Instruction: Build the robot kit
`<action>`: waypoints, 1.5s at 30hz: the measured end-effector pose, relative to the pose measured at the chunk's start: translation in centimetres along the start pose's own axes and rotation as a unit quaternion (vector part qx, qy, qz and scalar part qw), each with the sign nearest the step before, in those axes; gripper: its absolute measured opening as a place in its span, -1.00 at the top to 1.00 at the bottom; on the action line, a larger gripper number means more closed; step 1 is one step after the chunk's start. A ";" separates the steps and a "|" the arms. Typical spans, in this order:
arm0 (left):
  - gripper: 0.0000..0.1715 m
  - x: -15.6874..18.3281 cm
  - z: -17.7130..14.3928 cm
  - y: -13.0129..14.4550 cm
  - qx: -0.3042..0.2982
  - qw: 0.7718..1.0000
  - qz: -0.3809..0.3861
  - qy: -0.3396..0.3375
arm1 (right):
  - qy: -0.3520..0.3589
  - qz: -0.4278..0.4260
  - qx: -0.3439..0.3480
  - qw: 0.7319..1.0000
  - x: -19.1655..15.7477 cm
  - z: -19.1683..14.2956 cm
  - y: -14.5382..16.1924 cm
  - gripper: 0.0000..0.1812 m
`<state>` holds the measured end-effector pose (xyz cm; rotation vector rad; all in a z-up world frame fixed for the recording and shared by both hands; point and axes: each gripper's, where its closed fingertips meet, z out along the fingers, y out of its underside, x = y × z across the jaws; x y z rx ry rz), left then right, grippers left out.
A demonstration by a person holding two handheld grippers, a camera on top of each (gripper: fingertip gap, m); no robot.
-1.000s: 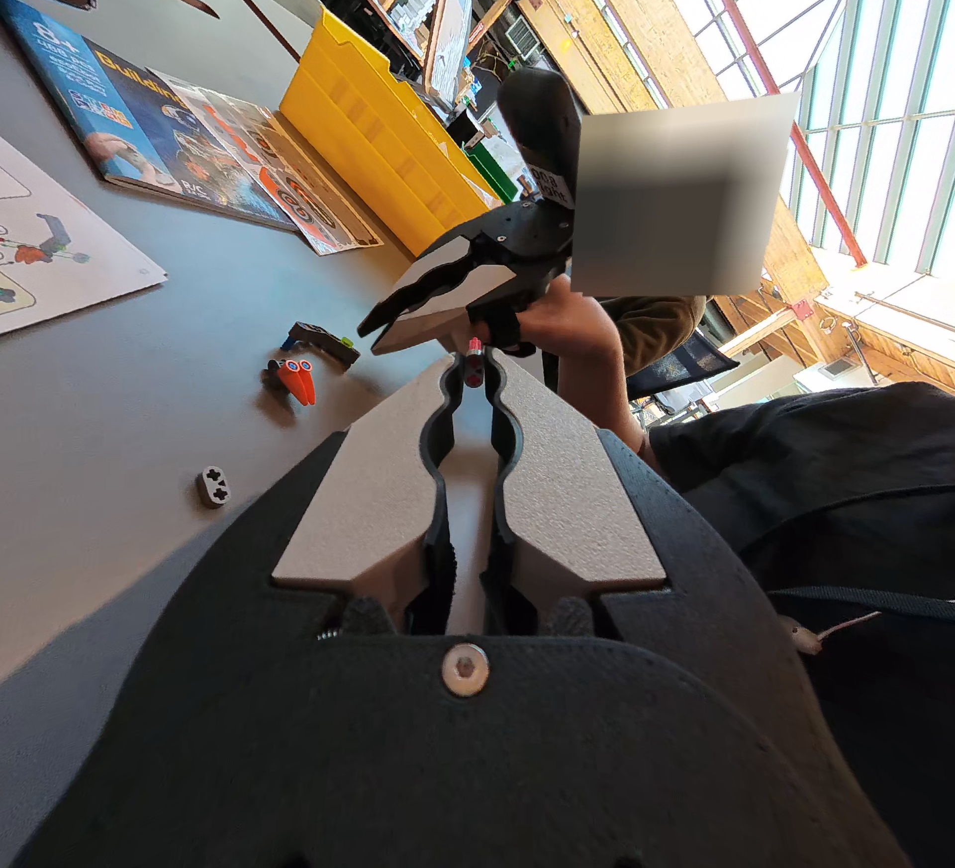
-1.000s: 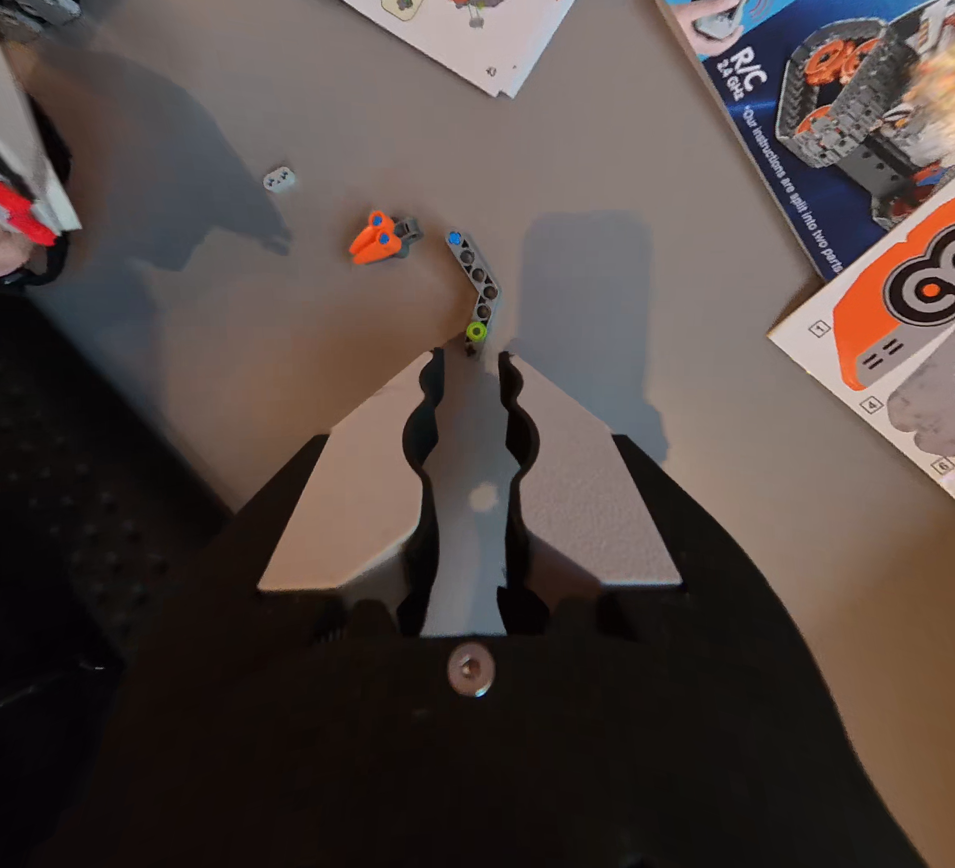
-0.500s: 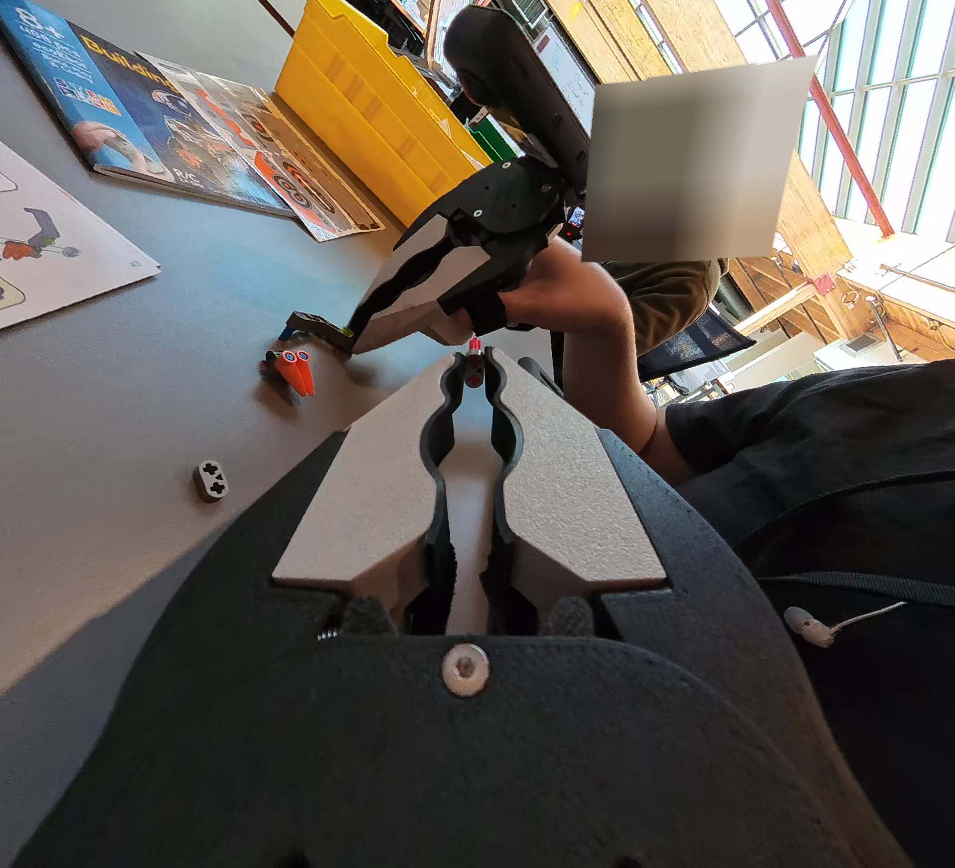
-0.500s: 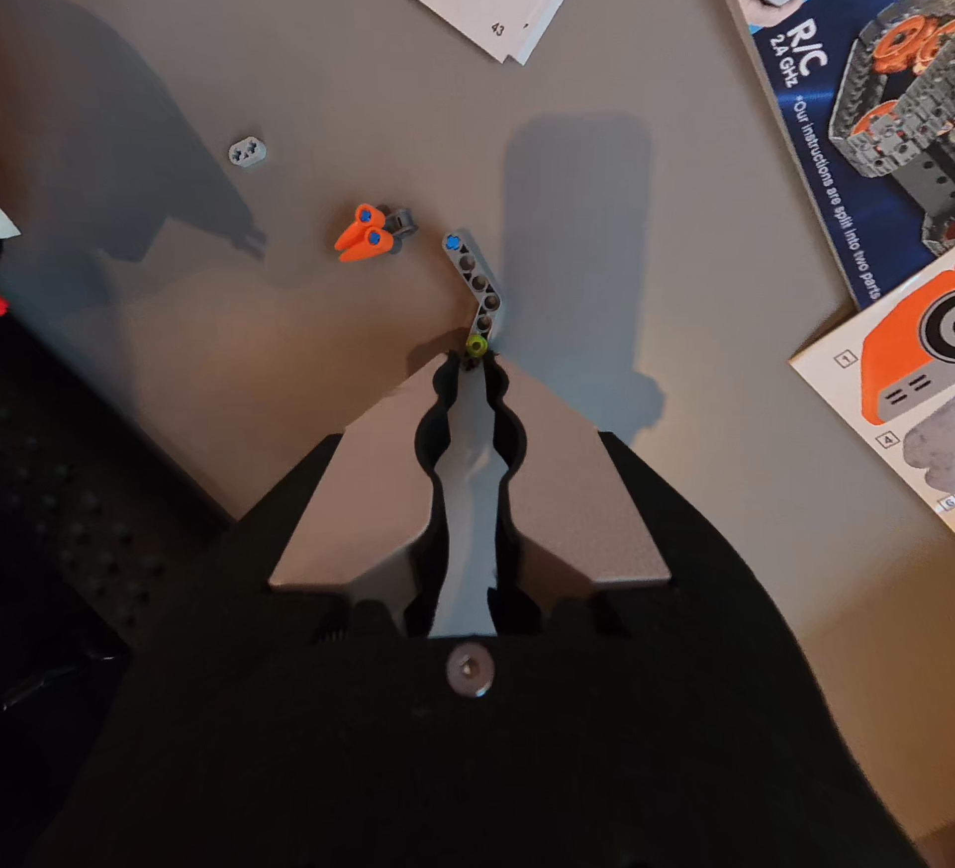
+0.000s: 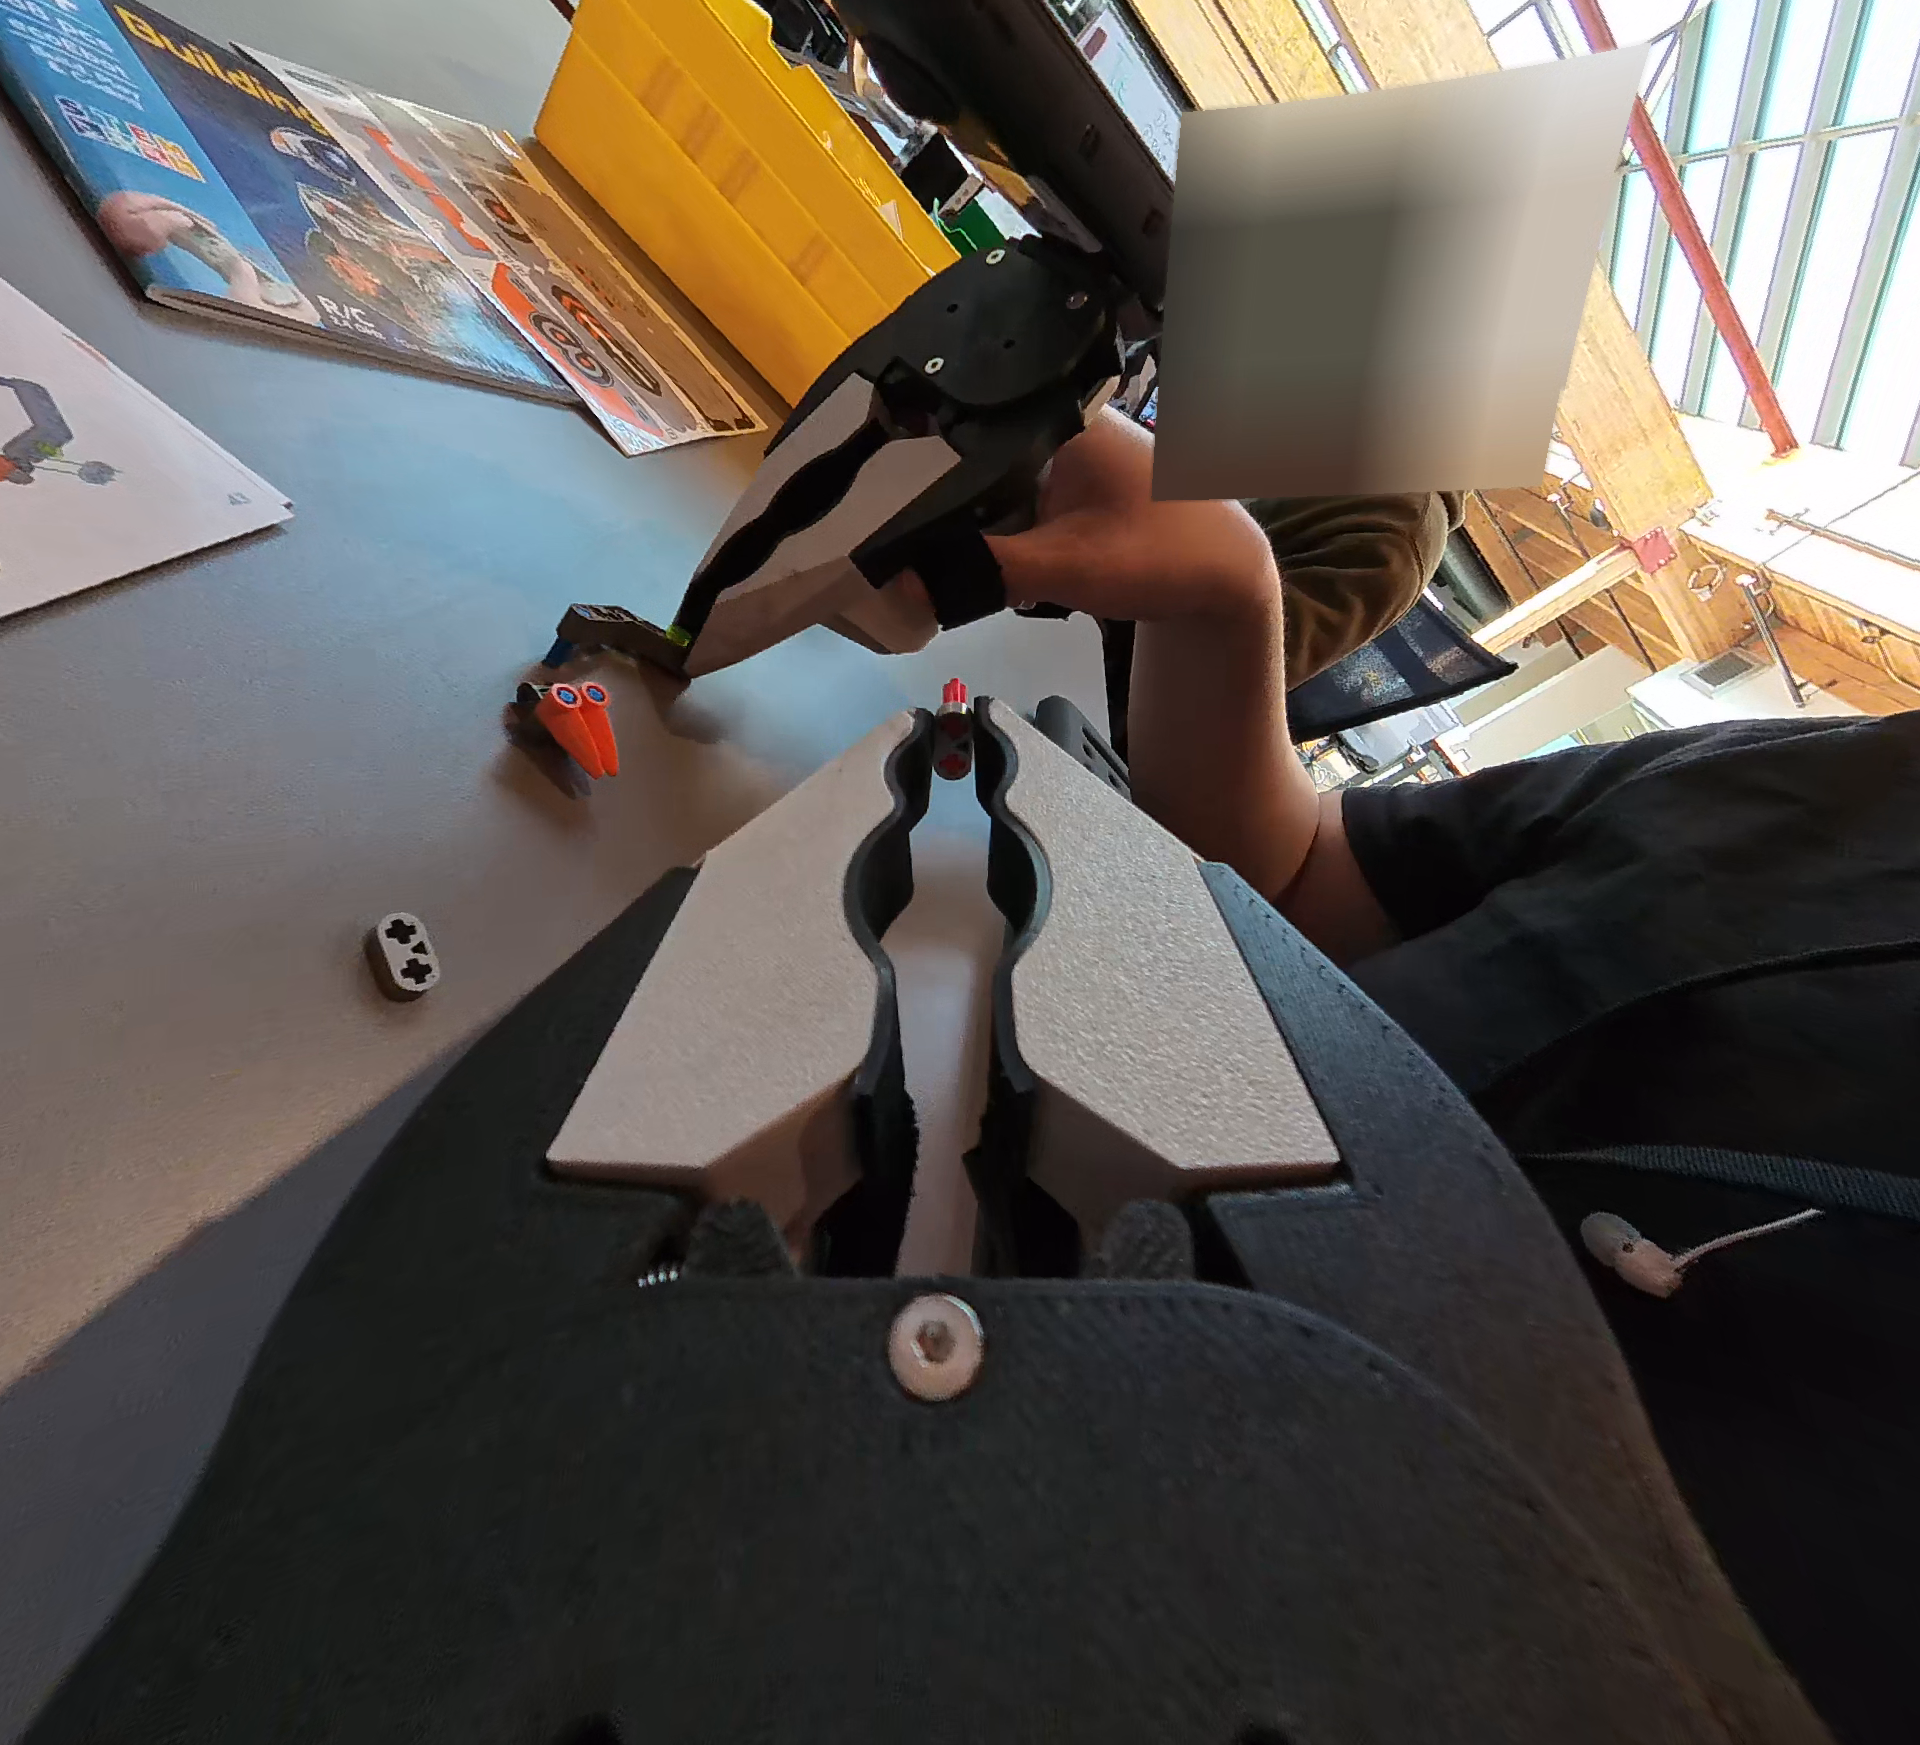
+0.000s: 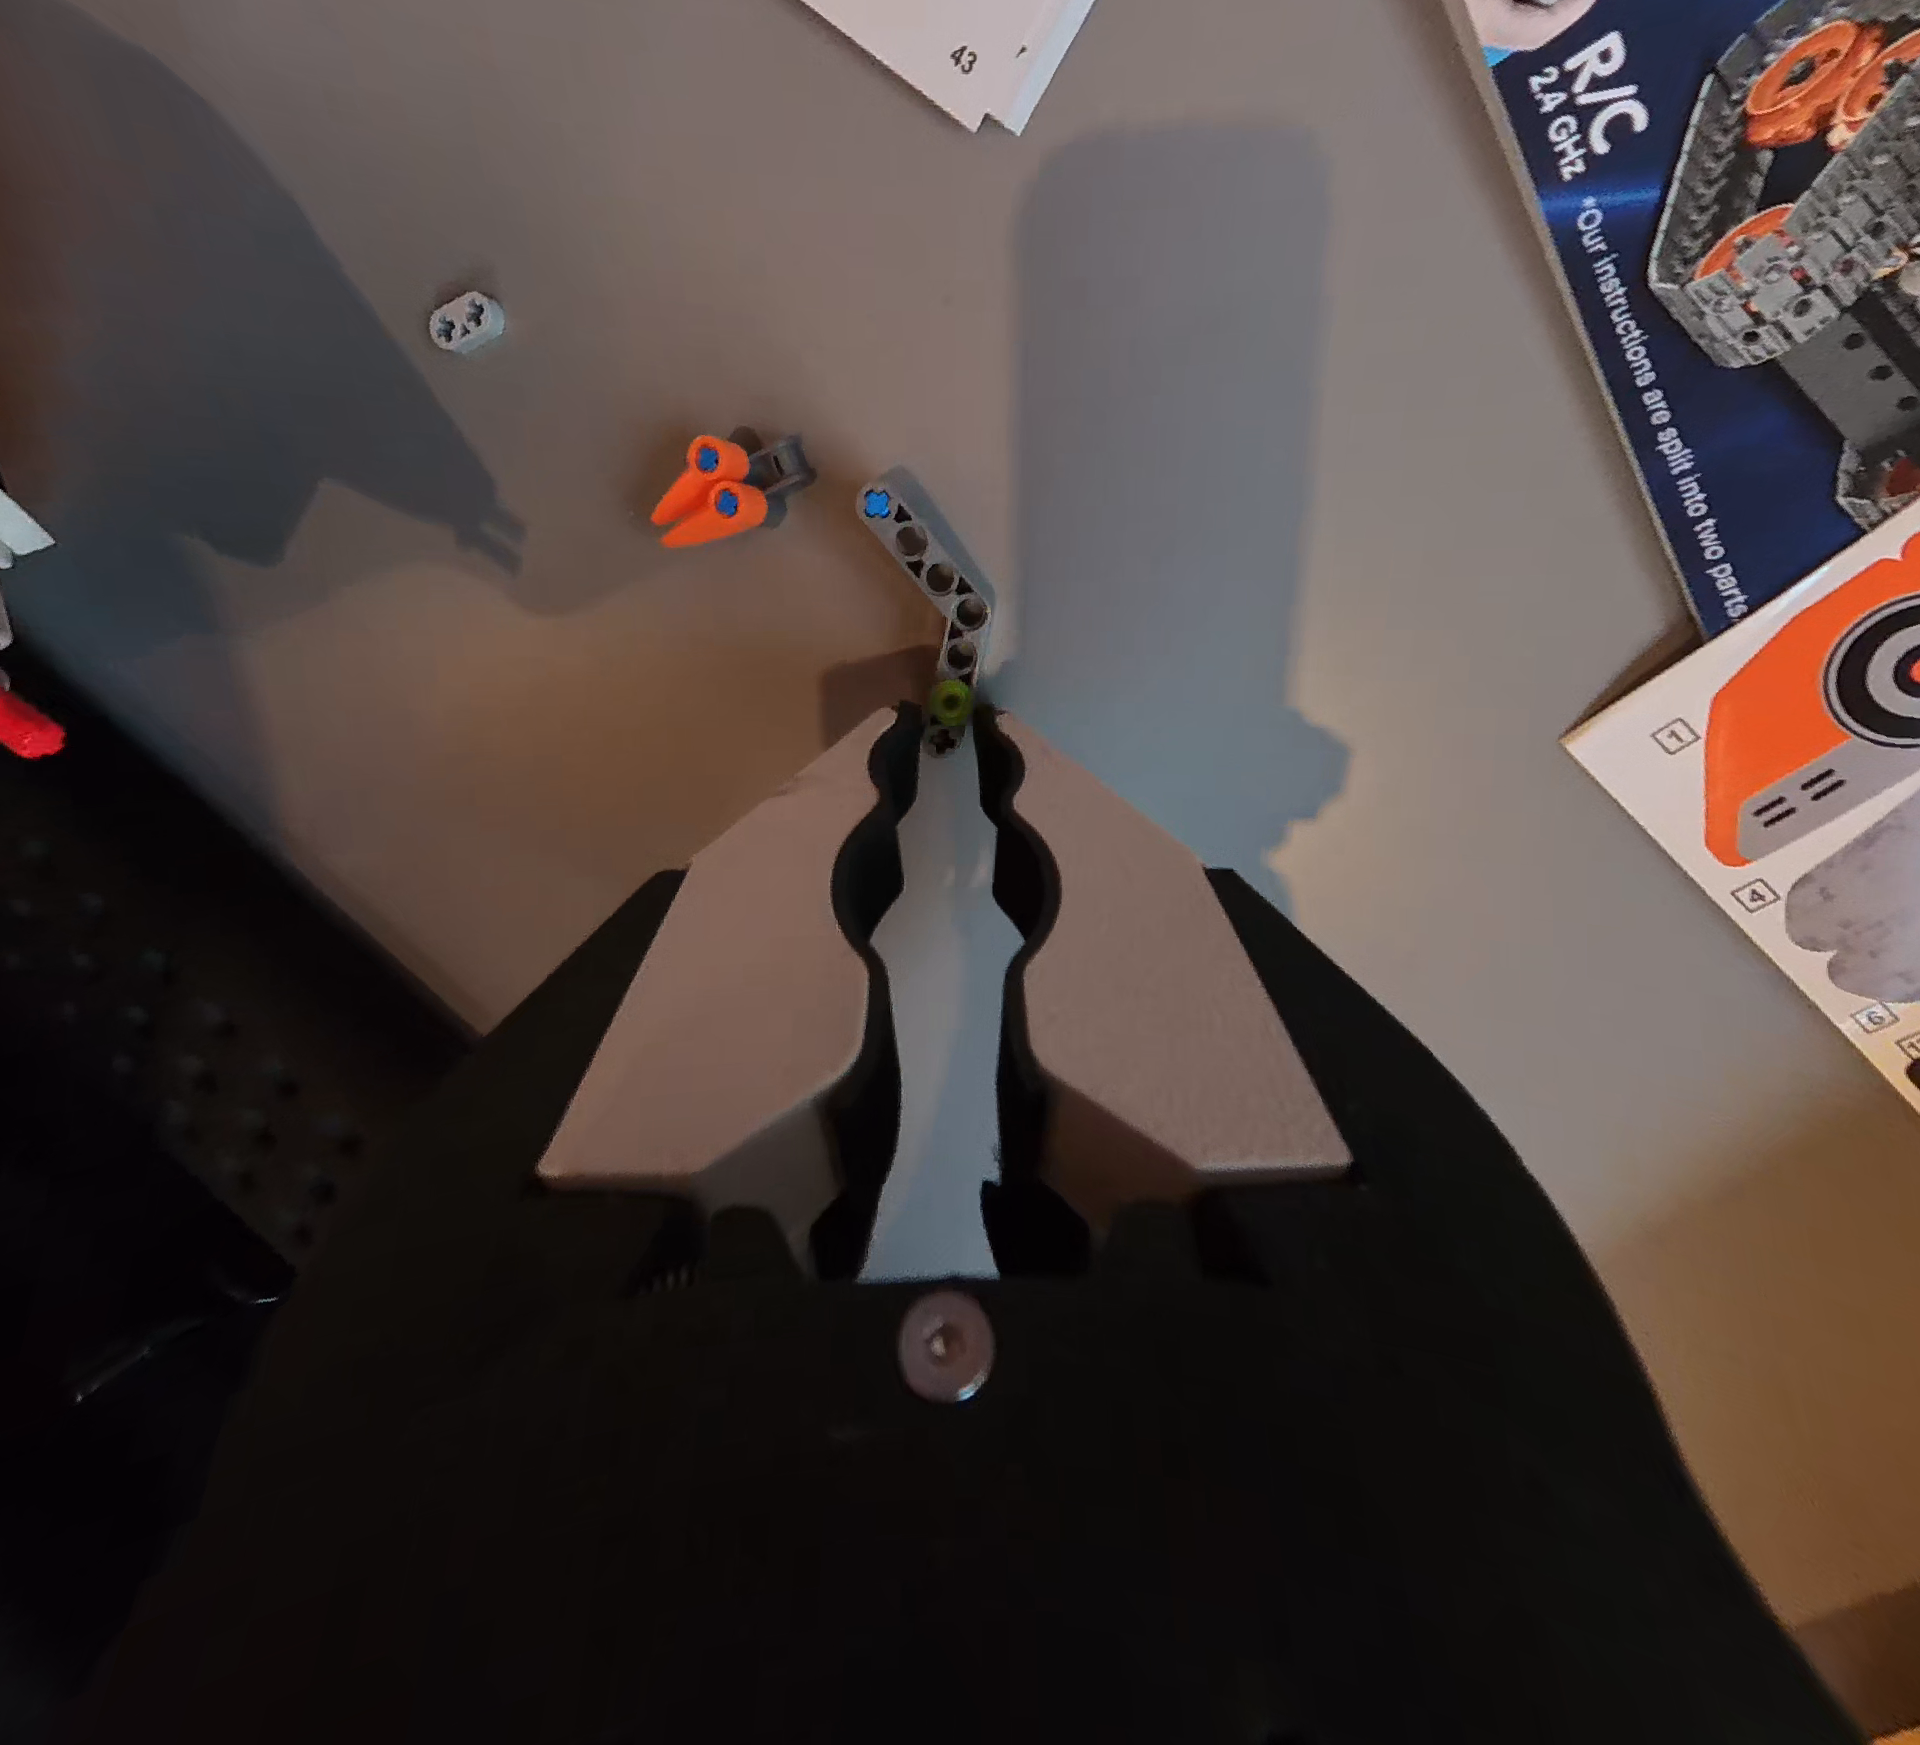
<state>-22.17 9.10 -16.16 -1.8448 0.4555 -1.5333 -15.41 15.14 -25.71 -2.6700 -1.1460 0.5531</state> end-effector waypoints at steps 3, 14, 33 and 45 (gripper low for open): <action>0.94 0.0 0.1 0.1 -0.003 1.000 -0.001 0.001 | -0.005 0.003 0.000 1.000 0.0 0.0 0.1 0.89; 0.94 -0.2 0.0 -0.1 0.013 0.999 -0.040 0.016 | -0.307 0.041 0.155 0.938 -5.6 -3.1 -2.9 0.93; 0.95 2.2 -1.6 -2.3 0.075 0.988 -0.074 0.109 | -0.584 0.067 0.263 0.765 -12.6 -8.9 -5.4 0.93; 0.95 1.7 -1.6 -2.1 0.072 0.992 -0.064 0.083 | -0.572 0.072 0.267 0.772 -12.5 -8.2 -5.6 0.93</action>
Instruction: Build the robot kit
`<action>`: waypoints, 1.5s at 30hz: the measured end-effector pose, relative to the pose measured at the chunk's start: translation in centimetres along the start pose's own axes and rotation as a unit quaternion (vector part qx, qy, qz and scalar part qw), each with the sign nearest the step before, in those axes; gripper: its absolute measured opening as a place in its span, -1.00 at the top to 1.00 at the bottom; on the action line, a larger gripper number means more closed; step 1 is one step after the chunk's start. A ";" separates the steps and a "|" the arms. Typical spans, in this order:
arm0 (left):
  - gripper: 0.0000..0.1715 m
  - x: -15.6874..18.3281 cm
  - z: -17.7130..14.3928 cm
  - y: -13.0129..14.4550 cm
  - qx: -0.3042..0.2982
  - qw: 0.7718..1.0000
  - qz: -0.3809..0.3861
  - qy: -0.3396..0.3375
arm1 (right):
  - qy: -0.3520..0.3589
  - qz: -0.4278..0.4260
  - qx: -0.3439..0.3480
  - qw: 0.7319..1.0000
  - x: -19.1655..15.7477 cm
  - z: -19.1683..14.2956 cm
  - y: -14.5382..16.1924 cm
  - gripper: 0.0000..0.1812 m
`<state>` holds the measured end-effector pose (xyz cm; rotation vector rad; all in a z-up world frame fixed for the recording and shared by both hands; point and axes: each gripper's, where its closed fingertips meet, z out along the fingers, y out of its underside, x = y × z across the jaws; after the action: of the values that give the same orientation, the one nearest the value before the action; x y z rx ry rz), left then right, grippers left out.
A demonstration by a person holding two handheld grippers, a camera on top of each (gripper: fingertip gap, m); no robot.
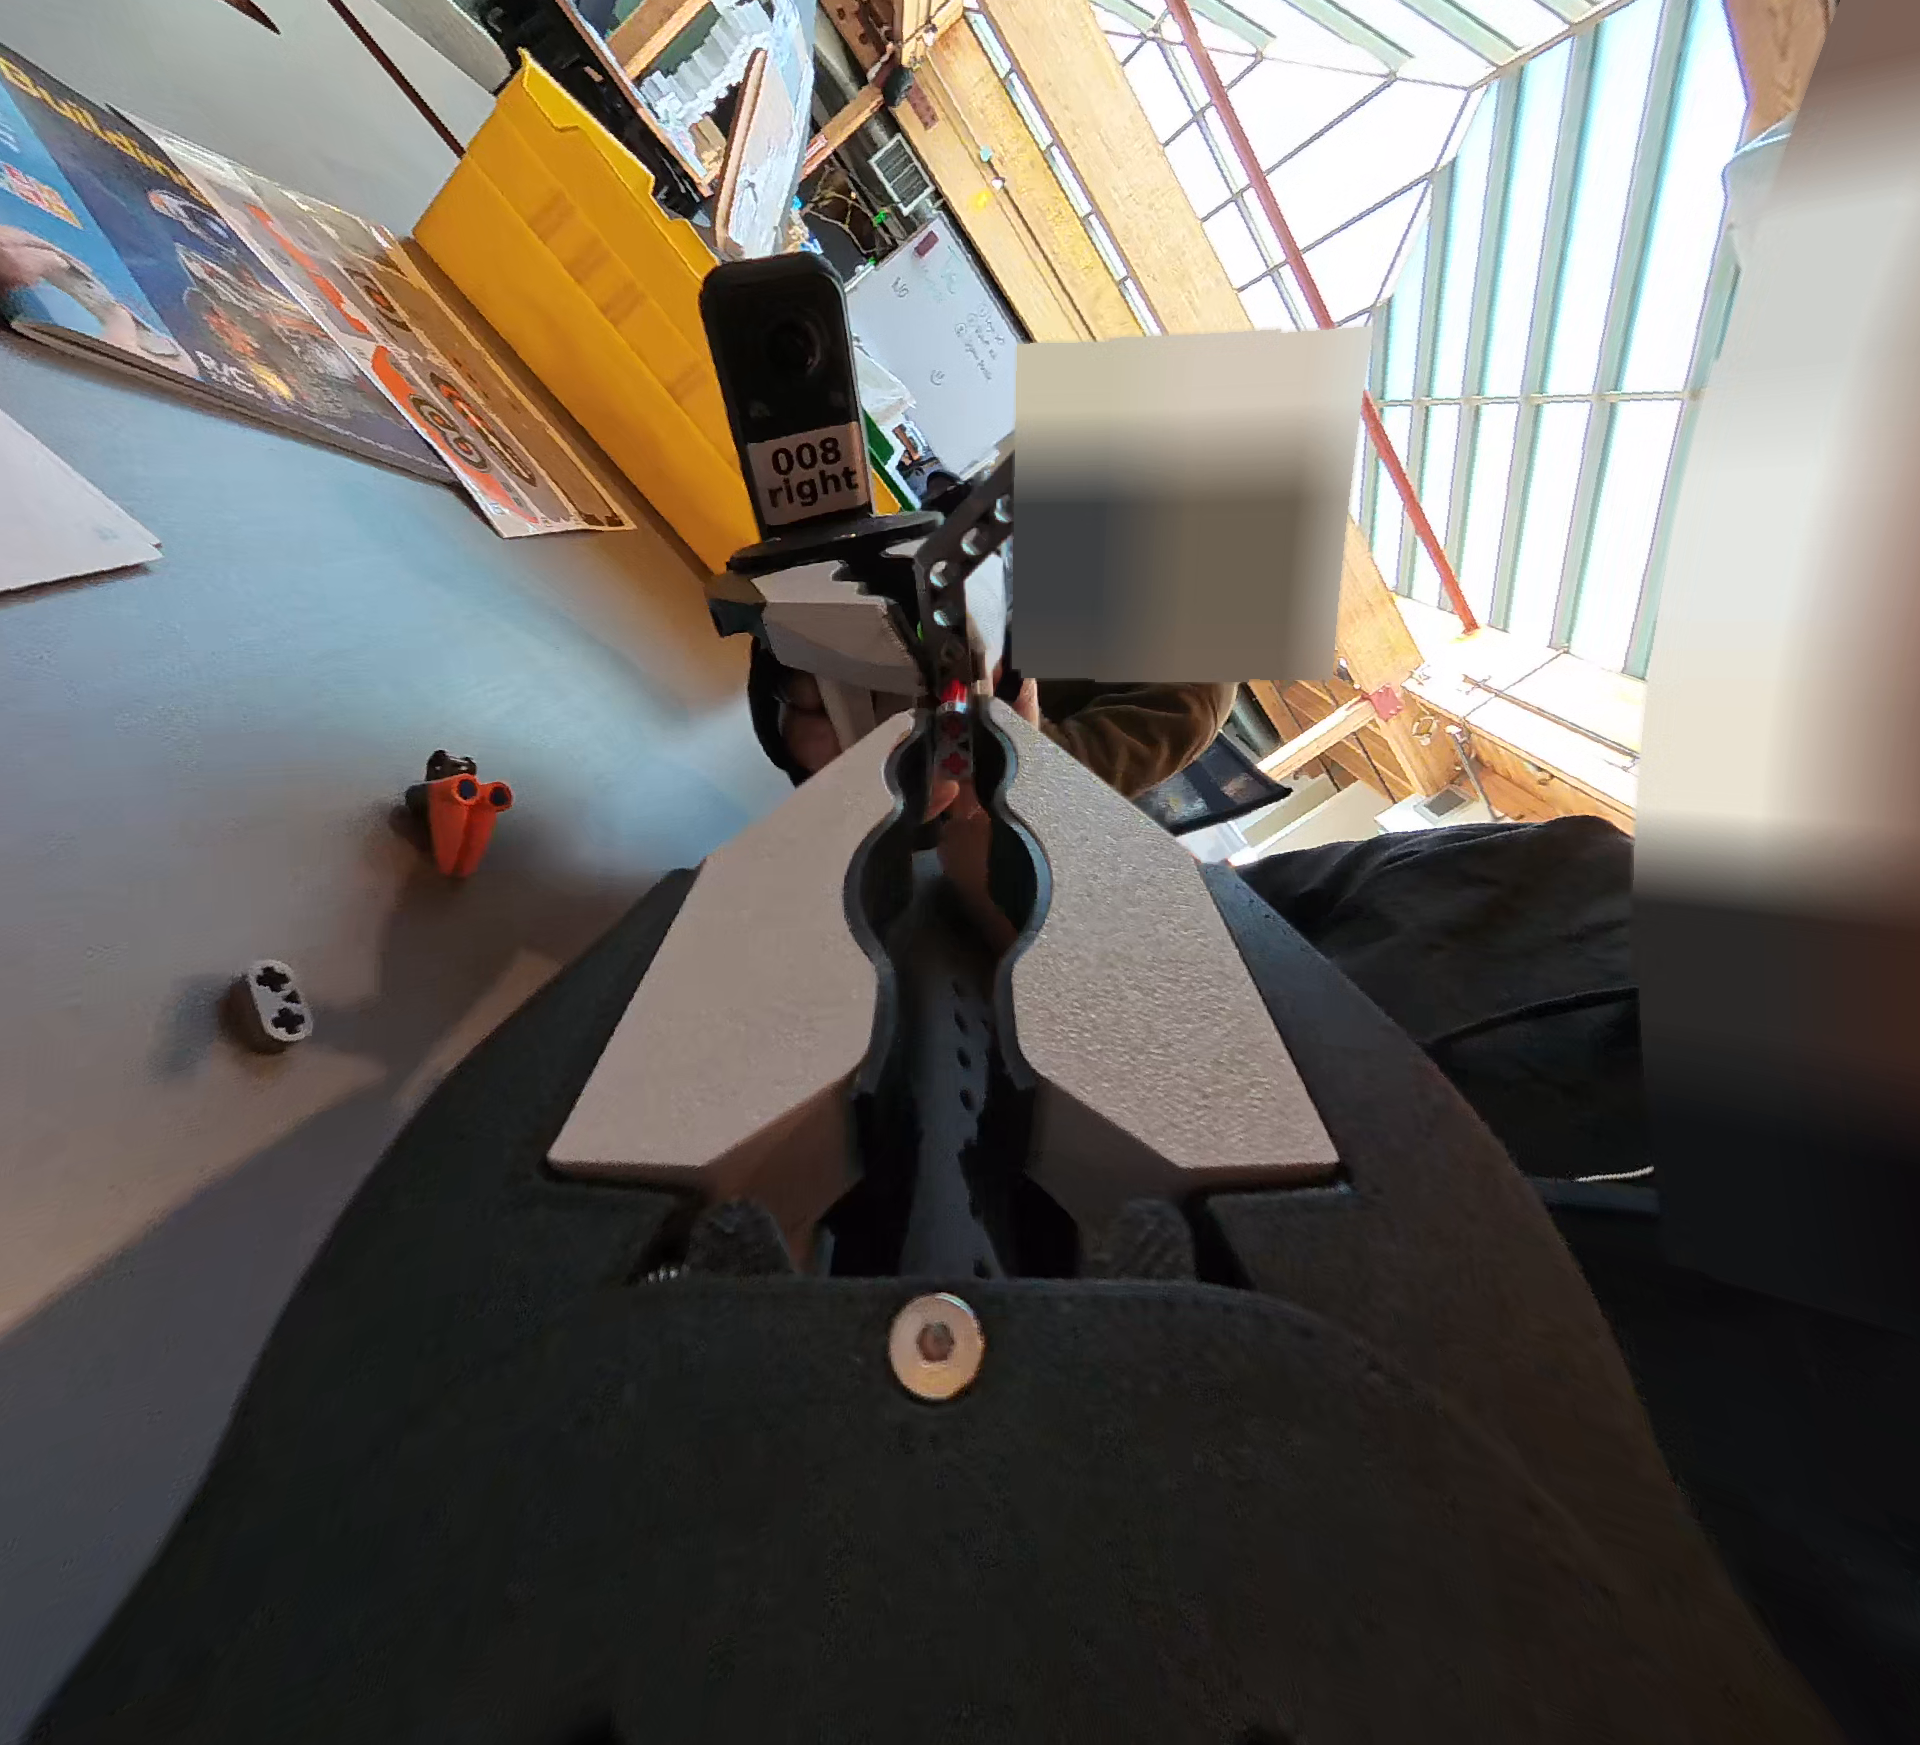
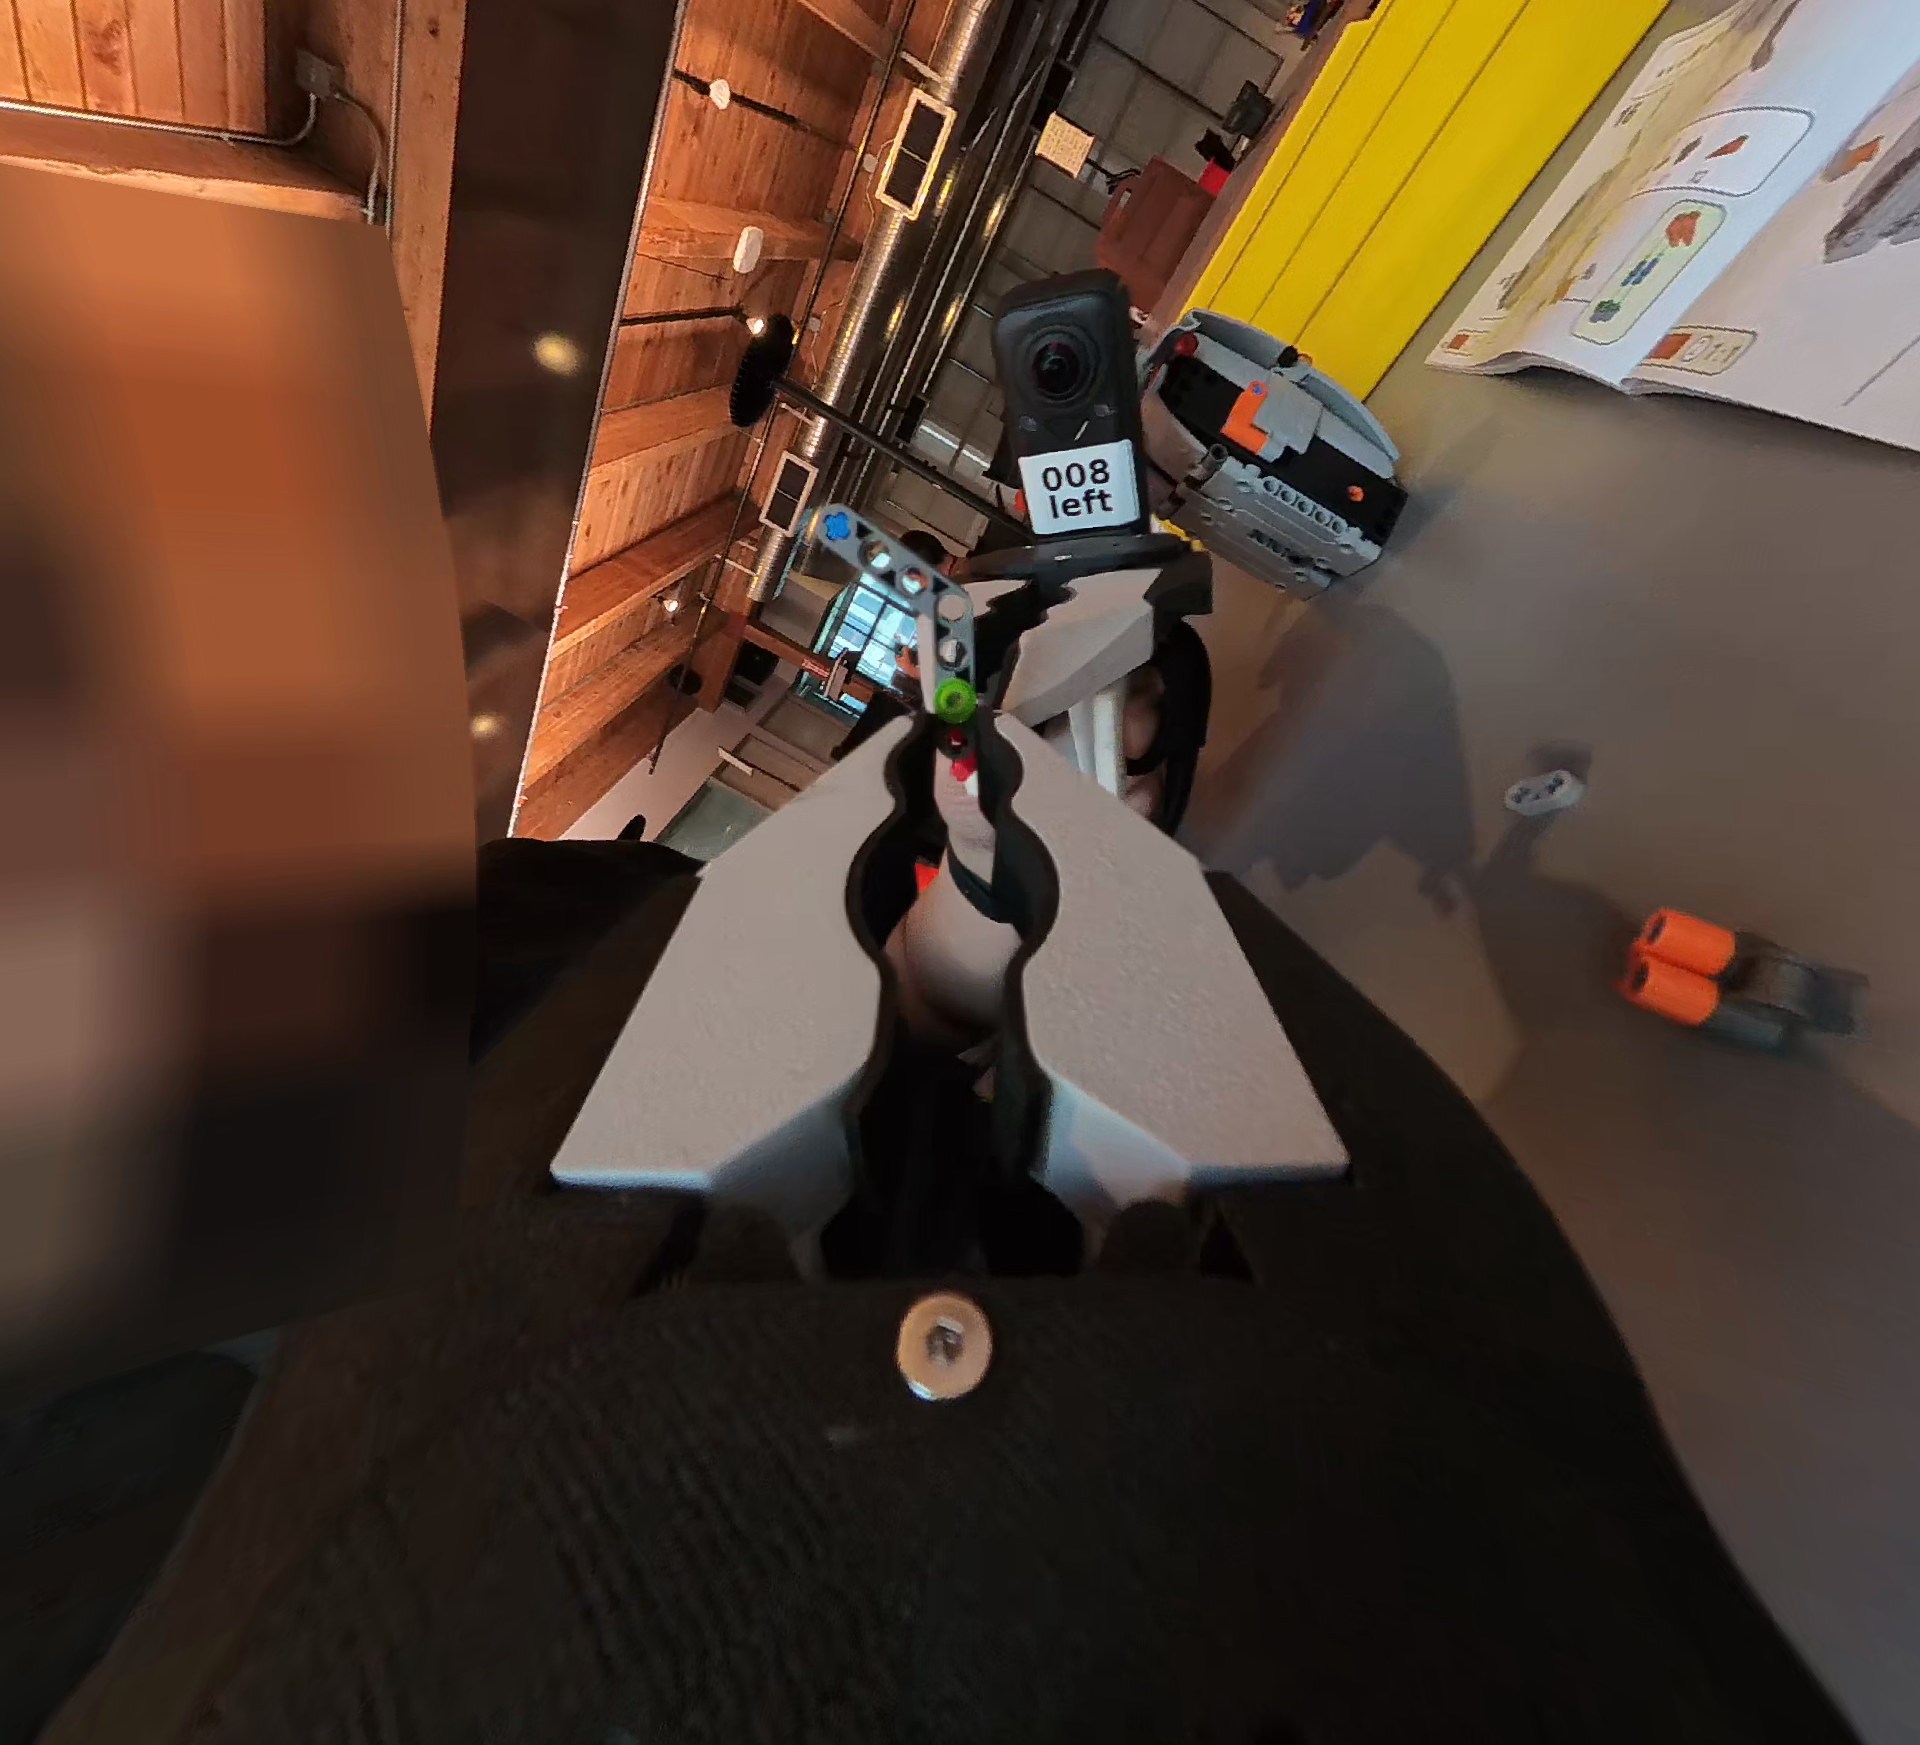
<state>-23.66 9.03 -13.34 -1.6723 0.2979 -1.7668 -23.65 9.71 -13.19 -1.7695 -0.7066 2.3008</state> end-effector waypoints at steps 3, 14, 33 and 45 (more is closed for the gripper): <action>0.94 -0.5 -0.1 -0.1 0.000 0.999 0.022 -0.028 | 0.025 -0.017 0.008 1.000 0.5 0.0 -0.2 0.93; 0.95 -1.5 -0.5 -0.2 -0.006 0.992 0.079 -0.095 | 0.049 -0.028 0.030 0.998 1.5 0.1 -0.4 0.92; 0.94 -0.7 -0.6 -0.7 0.011 0.996 0.061 -0.061 | 0.000 -0.011 0.064 0.998 0.7 0.5 -0.8 0.93; 0.94 -1.5 -0.9 -0.9 0.018 0.992 0.079 -0.100 | 0.086 -0.122 0.082 0.985 1.5 0.6 -1.2 0.92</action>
<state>-24.85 10.41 -14.14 -1.7338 0.2983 -1.4681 -24.85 11.18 -13.88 -1.6785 -0.6426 1.9612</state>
